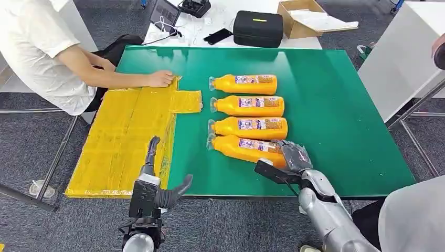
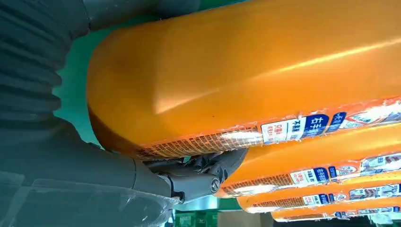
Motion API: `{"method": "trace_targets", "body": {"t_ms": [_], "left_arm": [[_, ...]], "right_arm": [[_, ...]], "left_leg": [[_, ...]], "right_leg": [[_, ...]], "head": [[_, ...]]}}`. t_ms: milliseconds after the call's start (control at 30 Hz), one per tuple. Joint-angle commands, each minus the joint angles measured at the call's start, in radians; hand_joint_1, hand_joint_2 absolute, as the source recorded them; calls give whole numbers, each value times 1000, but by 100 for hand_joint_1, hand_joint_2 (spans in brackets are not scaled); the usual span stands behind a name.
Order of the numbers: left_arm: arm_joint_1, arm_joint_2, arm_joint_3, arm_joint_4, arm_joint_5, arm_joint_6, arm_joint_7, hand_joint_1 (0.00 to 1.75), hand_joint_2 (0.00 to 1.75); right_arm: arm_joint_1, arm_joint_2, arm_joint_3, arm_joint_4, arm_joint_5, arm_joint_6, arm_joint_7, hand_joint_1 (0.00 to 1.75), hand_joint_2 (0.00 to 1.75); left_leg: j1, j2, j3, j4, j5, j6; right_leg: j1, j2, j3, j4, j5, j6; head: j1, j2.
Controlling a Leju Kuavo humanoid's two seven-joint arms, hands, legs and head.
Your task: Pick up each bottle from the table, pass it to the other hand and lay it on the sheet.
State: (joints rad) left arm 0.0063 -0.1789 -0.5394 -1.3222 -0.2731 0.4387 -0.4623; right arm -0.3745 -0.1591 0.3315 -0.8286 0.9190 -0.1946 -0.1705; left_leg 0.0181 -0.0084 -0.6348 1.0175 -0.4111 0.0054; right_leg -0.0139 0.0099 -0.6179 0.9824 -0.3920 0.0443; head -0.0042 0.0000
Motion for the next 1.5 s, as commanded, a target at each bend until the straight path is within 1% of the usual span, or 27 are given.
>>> {"method": "trace_targets", "body": {"t_ms": [33, 100, 167, 200, 267, 333, 367, 400, 467, 533, 633, 700, 800, 833, 867, 967, 1000, 1033, 1067, 1100, 1233, 1300, 1333, 1400, 1433, 1467, 1500], "left_arm": [[-33, 15, -20, 57, 5, 1, -1, 0, 175], [-33, 15, -21, 57, 6, 1, -1, 0, 175], [-32, 13, -20, 61, 10, 3, -2, 0, 175], [-32, 12, -18, 62, 13, 5, -3, 0, 175], [-31, 7, -11, 62, 32, 11, -15, 0, 175], [-25, 1, 3, 57, 130, -20, -28, 0, 175], [-22, -1, 9, 56, 163, -37, -26, 0, 175], [-17, -4, 15, 55, 256, -99, -13, 0, 175], [-13, 2, 11, 65, 380, -198, 25, 0, 175], [-15, 17, -9, 92, 458, -249, 31, 0, 175], [-27, 20, -13, 148, 546, -269, 52, 0, 175], [-39, 17, -15, 178, 559, -245, 40, 0, 175], [-47, 10, -6, 199, 575, -224, 37, 0, 175], [-47, 9, -4, 203, 594, -228, 43, 0, 175], [-46, 10, -5, 204, 605, -237, 47, 0, 175], [-38, 16, -4, 194, 694, -327, 45, 0, 175], [-41, 16, -5, 192, 694, -327, 45, 0, 175], [-41, 16, -5, 192, 694, -327, 45, 0, 175], [-41, 16, -5, 192, 694, -327, 45, 0, 175], [-42, 17, -6, 183, 709, -342, 39, 0, 175], [-67, 5, 22, 155, 763, -378, 40, 0, 175], [-80, -2, 28, 143, 769, -386, 41, 0, 175], [-87, -4, 28, 137, 782, -404, 49, 0, 175], [-88, -5, 28, 136, 782, -405, 49, 0, 175], [-86, -5, 27, 134, 782, -405, 49, 0, 175], [-85, -5, 27, 134, 782, -405, 49, 0, 175], [-84, -5, 26, 135, 781, -404, 48, 0, 175]], "right_arm": [[11, 2, 49, 139, -21, 45, 17, 162, 175], [12, 1, 46, 149, -25, 48, 19, 159, 175], [10, 3, 44, 169, -33, 50, 20, 162, 175], [13, 5, 41, 175, -41, 51, 13, 175, 175], [31, 18, 12, 160, -102, 41, -59, 175, 175], [75, 43, -42, 84, -218, 31, -175, 175, 175], [87, 49, -51, 62, -242, 35, -192, 175, 175], [111, 60, -69, 7, -297, 52, -227, 175, 175], [135, 73, -80, -66, -351, 62, -261, 175, 175], [140, 95, -92, -129, -422, 62, -302, 175, 175], [137, 111, -91, -174, -480, 54, -313, 175, 175], [135, 114, -90, -170, -501, 50, -309, 175, 175], [143, 121, -96, -163, -517, 30, -328, 175, 175], [150, 126, -100, -169, -529, 23, -342, 175, 175], [155, 128, -101, -179, -537, 19, -352, 175, 175], [168, 145, -81, -212, -564, 40, -376, 175, 175], [167, 151, -74, -215, -559, 38, -375, 175, 175], [167, 151, -74, -215, -559, 38, -375, 175, 175], [167, 151, -74, -215, -559, 38, -375, 175, 175], [166, 153, -65, -216, -568, 50, -379, 175, 175], [163, 205, -1, -212, -573, 77, -398, 175, 175], [156, 226, 40, -179, -574, 87, -396, 175, 175], [146, 237, 69, -150, -575, 88, -397, 175, 175], [146, 240, 74, -146, -572, 84, -396, 175, 175], [143, 241, 79, -134, -573, 76, -398, 175, 175], [140, 239, 79, -132, -574, 76, -399, 175, 175], [139, 237, 80, -131, -575, 76, -400, 175, 175]], "left_leg": [[0, -2, 5, -2, 0, 1], [0, -2, 6, -2, 0, 1], [0, -2, 10, -3, -1, 1], [0, -4, 9, -4, 0, 1], [0, -1, 8, -1, -1, 0], [1, -2, 9, -2, -1, 0], [0, -2, 10, -2, -1, 0], [0, -3, 11, -3, -1, 0], [1, -1, 10, -2, -1, 0], [0, 1, 10, -2, -2, 0], [0, 3, 9, -2, -2, 0], [-1, 3, 8, -2, -2, 0], [0, 0, 2, -1, 0, 0], [0, 1, 4, -1, -1, 1], [0, 1, 3, -1, -1, 1], [-1, 0, 4, -2, -2, 1], [0, 0, 1, -1, -1, 0], [-1, 1, 3, -1, -2, 0], [0, 2, 2, -1, -2, 0], [0, 1, -1, -1, -1, 0], [0, 2, 2, 0, -2, 0], [0, 2, -1, 0, -1, 0], [0, 3, 0, 0, -2, 0], [1, 4, 1, 0, -2, 0], [1, 2, -2, 0, -1, 0], [1, 2, 0, 0, -1, 0], [1, 0, -2, -1, 0, 0]], "right_leg": [[1, -3, 6, -2, -1, -2], [1, -3, 7, -2, -1, -2], [1, -5, 11, -3, -2, -3], [1, -6, 11, -4, -1, -3], [1, -2, 8, -2, -1, -1], [1, -4, 10, -3, -1, -2], [1, -4, 10, -2, -1, -2], [1, -5, 11, -3, -1, -2], [1, -3, 10, -2, -1, -2], [1, 0, 10, -1, -1, -2], [1, 1, 8, -1, -1, -3], [0, 2, 7, 0, -1, -2], [0, 0, 3, 0, -1, -1], [0, -1, 5, -1, -1, -2], [0, 0, 4, -1, -1, -1], [0, -1, 5, -1, -2, -2], [0, 0, 2, 0, -1, -1], [0, 0, 4, 0, -2, -2], [0, 1, 3, 0, -2, -2], [0, 1, 1, 0, -1, -1], [1, 1, 2, 1, -2, -3], [1, 1, -1, 1, -1, -2], [1, 2, 1, 1, -2, -2], [1, 3, 0, 1, -1, -2], [1, 1, -1, 0, -1, -2], [1, 1, 0, 1, -2, -2], [1, 0, -1, 0, -1, -1]], "head": [[0, 0], [0, 0], [0, 0], [0, 0], [0, 0], [0, 0], [0, 0], [0, 0], [0, 0], [0, 0], [0, 0], [0, 0], [0, 0], [0, 0], [0, 0], [0, 0], [0, 0], [0, 0], [0, 0], [0, 0], [0, 0], [0, 0], [0, 0], [0, 0], [0, 0], [0, 0], [0, 0]]}}
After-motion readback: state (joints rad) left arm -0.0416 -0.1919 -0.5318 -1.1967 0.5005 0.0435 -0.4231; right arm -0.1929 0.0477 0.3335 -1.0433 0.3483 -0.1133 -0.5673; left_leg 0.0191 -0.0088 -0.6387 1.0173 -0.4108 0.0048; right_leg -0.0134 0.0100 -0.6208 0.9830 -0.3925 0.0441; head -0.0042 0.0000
